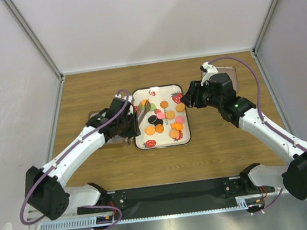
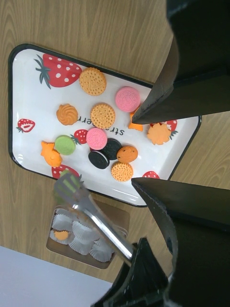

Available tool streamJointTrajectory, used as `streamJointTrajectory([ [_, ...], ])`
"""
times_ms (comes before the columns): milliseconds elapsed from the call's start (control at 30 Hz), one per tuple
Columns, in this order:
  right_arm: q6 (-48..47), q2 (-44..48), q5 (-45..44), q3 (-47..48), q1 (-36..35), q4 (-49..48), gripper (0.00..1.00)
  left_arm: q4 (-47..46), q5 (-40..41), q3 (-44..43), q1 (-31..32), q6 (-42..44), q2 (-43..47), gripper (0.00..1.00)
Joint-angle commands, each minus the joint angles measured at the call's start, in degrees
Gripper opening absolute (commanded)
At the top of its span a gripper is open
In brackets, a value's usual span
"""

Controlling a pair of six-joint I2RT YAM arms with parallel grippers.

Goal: Pack the cookies

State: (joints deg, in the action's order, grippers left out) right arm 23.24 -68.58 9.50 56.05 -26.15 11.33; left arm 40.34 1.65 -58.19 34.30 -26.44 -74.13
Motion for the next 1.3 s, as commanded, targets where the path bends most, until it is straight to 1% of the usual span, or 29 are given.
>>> streamJointTrajectory([
  [0,-1.1,0.2,-0.3,0.7,-0.2,-1.1,0.54,3.0,4.6,-3.1,-2.2,1.0,6.2,0.38],
  [200,-0.9,0.0,0.3,0.8,-0.3,-1.4,0.54,6.5,4.1,-0.3,-12.7,3.6,12.3,0.39],
  [233,-0.9,0.0,0.3,0.8,-0.3,-1.2,0.54,6.9,4.3,0.4,-15.1,3.8,12.9,0.39],
  [333,-0.9,-0.1,0.3,1.0,-0.4,-1.1,0.54,8.0,3.9,2.0,-19.7,5.2,14.3,0.38],
  [500,-0.7,-0.2,0.9,0.9,-0.5,-1.2,0.54,8.5,3.4,4.0,-23.9,6.7,14.6,0.38],
  [1100,-0.8,0.3,0.9,0.8,-0.6,-1.2,0.54,4.0,1.0,4.9,-26.4,8.1,8.1,0.39],
  [1267,-0.8,0.2,0.8,0.8,-0.6,-1.2,0.54,3.3,1.0,4.8,-26.7,8.3,7.4,0.41],
])
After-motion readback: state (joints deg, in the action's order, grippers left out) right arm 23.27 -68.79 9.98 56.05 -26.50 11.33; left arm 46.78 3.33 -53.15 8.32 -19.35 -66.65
